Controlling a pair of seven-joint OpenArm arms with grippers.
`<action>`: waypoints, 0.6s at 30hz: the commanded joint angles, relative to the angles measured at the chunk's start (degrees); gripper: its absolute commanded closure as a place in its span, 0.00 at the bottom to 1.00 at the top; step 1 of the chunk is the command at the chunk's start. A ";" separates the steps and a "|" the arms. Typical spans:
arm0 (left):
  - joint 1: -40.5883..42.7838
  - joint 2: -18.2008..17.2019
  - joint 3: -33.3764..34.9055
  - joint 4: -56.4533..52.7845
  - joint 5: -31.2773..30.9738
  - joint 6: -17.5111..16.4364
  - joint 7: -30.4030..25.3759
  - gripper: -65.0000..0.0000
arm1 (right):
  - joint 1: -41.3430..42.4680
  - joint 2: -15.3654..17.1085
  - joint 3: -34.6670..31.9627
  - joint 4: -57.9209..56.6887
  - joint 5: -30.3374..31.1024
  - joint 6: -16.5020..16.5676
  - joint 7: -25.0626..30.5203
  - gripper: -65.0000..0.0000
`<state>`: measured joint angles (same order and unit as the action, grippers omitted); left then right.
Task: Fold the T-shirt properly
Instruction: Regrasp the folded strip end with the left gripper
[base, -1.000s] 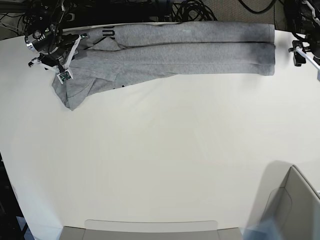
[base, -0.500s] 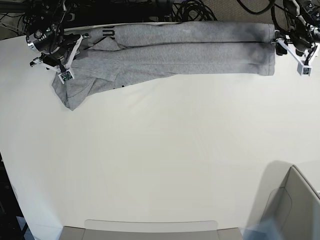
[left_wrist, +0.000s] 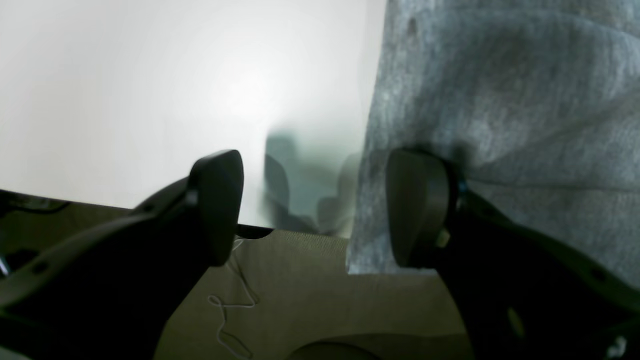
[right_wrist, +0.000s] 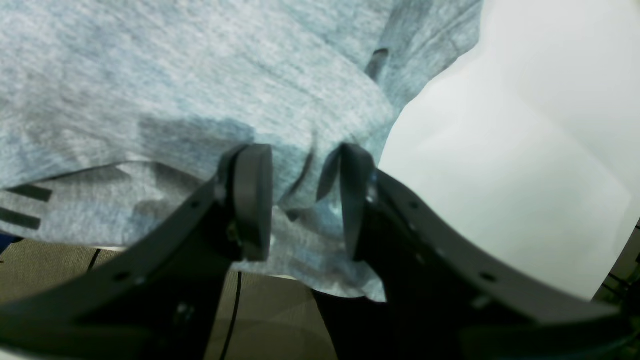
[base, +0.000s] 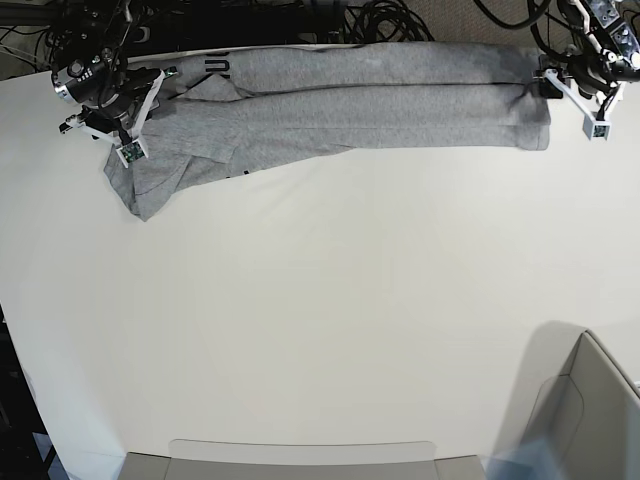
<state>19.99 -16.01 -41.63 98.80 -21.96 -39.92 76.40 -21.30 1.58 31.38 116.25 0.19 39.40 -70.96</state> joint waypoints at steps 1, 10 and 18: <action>0.01 -0.82 0.79 0.67 -2.44 -0.08 -0.66 0.32 | 0.07 0.57 0.14 0.98 0.12 0.60 0.23 0.65; 0.10 -2.58 6.77 -2.41 -19.85 -0.08 -0.84 0.36 | 0.33 1.10 0.14 0.90 0.03 0.60 0.23 0.65; -1.48 -6.19 7.12 -8.30 -19.93 -0.08 -0.66 0.35 | -0.02 1.45 0.14 0.90 -0.14 0.60 0.23 0.65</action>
<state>18.09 -21.17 -34.17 90.13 -42.96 -40.32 74.91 -21.43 2.37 31.33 116.25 0.01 39.40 -70.94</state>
